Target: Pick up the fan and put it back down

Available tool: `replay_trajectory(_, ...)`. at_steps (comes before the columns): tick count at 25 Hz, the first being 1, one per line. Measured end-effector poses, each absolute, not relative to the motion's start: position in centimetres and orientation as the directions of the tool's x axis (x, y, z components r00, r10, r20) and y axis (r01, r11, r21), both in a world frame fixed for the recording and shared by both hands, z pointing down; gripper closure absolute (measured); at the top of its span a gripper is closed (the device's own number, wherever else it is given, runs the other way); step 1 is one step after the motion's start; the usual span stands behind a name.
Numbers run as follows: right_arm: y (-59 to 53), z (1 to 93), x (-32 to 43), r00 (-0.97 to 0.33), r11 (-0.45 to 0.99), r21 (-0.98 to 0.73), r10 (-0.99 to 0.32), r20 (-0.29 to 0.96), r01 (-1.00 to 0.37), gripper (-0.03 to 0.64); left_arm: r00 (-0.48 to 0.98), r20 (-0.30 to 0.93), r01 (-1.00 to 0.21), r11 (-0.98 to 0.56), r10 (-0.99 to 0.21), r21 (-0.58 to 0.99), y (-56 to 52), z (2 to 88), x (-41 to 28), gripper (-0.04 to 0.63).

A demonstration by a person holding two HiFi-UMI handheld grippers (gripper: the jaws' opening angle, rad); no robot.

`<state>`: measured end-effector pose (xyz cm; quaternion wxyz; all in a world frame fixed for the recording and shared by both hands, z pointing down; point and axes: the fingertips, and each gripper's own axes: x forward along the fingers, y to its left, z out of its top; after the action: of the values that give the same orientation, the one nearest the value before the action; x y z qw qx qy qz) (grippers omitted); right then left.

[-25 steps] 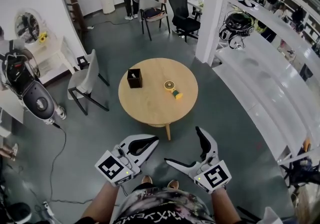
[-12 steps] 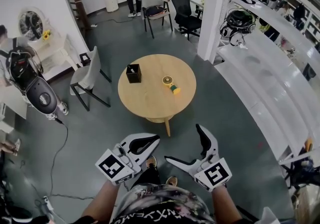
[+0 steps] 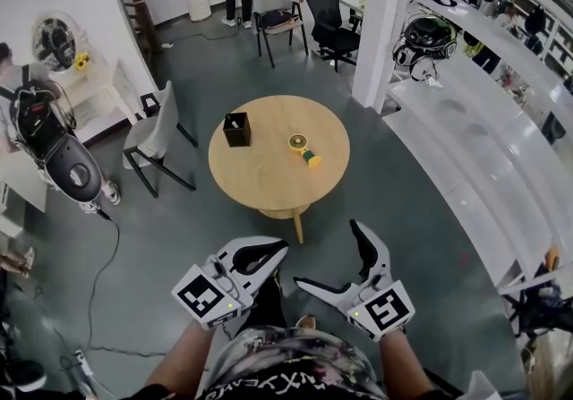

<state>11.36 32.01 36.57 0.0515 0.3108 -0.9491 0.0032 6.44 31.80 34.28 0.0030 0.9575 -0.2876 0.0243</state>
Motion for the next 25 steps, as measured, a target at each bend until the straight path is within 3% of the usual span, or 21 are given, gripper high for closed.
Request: replay_trajectory(25, 17.5, 38.6, 7.9, -0.772, 0.782, 0.008, -0.617, 0.152, -0.623, 0.031, 0.837, 0.035, -0.547, -0.836, -0.546, 0.042, 17.1, 36.2, 2.1, 0.577)
